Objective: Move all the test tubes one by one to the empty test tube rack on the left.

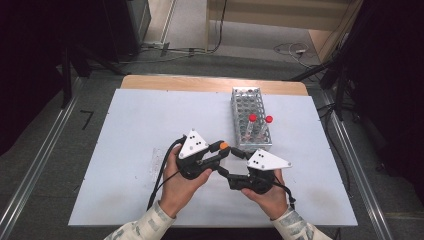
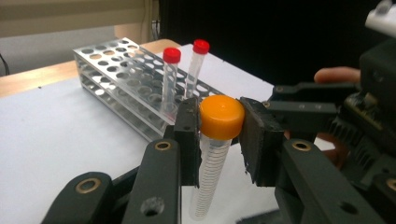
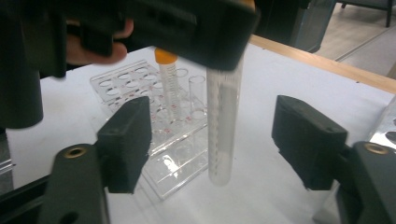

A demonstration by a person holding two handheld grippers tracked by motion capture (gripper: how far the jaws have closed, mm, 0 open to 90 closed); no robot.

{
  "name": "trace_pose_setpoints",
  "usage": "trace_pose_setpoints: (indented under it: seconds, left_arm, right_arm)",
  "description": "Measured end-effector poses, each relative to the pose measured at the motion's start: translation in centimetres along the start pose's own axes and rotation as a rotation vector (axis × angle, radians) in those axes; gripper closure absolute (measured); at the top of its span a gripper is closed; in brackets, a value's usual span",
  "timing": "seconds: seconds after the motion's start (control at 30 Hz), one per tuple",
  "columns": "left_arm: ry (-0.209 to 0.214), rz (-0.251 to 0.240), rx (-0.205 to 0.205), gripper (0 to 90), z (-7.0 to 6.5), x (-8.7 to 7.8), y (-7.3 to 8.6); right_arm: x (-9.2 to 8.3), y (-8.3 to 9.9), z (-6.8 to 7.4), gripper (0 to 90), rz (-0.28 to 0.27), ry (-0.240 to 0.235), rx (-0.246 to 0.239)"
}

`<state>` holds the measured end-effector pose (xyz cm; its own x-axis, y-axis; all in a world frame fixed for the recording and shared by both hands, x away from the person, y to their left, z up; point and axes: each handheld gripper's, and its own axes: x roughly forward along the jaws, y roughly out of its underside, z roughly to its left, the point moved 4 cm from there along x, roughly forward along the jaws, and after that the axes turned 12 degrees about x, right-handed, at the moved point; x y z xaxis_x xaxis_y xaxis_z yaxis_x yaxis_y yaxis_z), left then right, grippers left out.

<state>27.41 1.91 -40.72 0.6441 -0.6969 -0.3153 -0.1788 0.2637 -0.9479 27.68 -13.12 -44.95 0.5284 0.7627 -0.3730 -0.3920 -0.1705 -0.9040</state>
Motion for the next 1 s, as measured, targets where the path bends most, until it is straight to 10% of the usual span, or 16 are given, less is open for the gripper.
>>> trace_pose_setpoints:
  seconds: [1.0]
  left_arm:
    - [-0.119,0.038,-0.026,69.9,3.6,-5.4,0.7]
  right_arm:
    - [-1.4,0.9,-3.7,17.7,0.002,0.094,0.06]
